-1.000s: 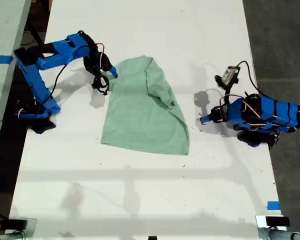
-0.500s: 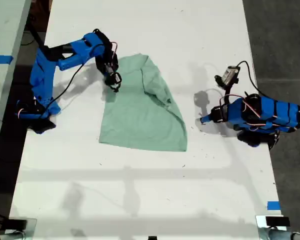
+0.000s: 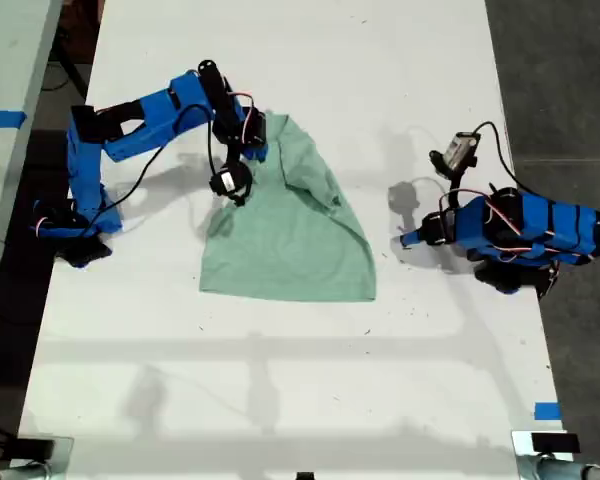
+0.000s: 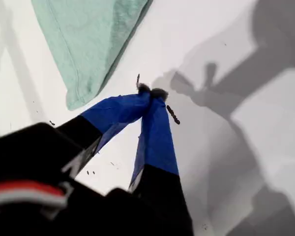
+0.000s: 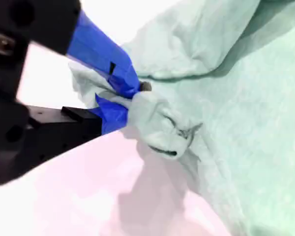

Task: Fold t shirt

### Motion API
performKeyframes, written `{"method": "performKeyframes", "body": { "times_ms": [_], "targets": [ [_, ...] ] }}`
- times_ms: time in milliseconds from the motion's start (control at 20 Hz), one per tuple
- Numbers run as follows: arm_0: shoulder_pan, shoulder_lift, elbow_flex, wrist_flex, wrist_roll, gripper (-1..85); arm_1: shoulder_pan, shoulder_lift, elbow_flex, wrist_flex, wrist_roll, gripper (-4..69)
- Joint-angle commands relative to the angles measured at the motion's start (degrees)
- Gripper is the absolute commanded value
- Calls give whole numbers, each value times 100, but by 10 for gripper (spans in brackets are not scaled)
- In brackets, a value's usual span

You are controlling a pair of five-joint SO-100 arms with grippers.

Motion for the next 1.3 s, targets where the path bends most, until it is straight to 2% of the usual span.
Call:
{"method": "performKeyframes", "body": {
  "times_ms": [0, 100, 200, 250, 350, 400, 450, 550, 700, 750, 800, 850, 900, 950, 1000, 1100, 1150, 1200, 1250],
  "targets": [
    [519, 176, -316, -650, -167, 210, -9, 53, 325, 26, 18, -5],
    [571, 158, -334, -861, -334, 247, -35, 53, 325, 26, 35, -5],
    [396, 633, -290, -712, -316, 309, -18, 53, 325, 26, 9, -5],
    [290, 1125, -167, -668, -343, 287, -18, 53, 325, 26, 0, -5],
    [-123, 2443, 439, -475, -896, 95, -26, 53, 325, 26, 0, -5],
    [-237, 3322, 1151, -765, -923, 46, -26, 53, 325, 26, 0, -5],
    [-237, 4351, 2118, -1336, -861, 1, -26, 53, 325, 26, 0, -5],
    [53, 6706, 4729, -2839, -923, -3, -44, 53, 308, 26, -70, -5],
    [642, 10758, 9598, -5106, -1477, -3, 105, 62, 264, 62, -378, 7],
    [563, 12217, 11048, -5282, -1679, -3, 141, 62, 281, 35, -404, 37],
    [492, 13395, 12357, -5256, -1872, -3, 141, 62, 308, -44, -448, 56],
    [598, 13219, 12542, -5186, -1978, -2, 79, 62, 325, -105, -492, 72],
    [642, 13298, 12964, -5256, -2461, 2, -9, 62, 325, -44, -308, 86],
    [677, 13298, 12964, -4904, -2496, 23, -105, 62, 316, 53, 141, 86],
    [624, 13315, 12964, -4465, -2575, 22, -185, 62, 308, 53, 264, 83],
    [105, 13298, 12964, -2760, -2663, 43, -343, 62, 308, 70, -176, 83],
    [-141, 13140, 12973, -2751, -1819, 43, -387, 62, 290, 97, -325, 84],
    [-316, 13333, 12973, -2777, -1362, 49, -448, 62, 290, 97, -439, 81],
    [-501, 13333, 12973, -2777, -1222, 53, -466, 62, 290, 97, -1037, 80]
  ]
}}
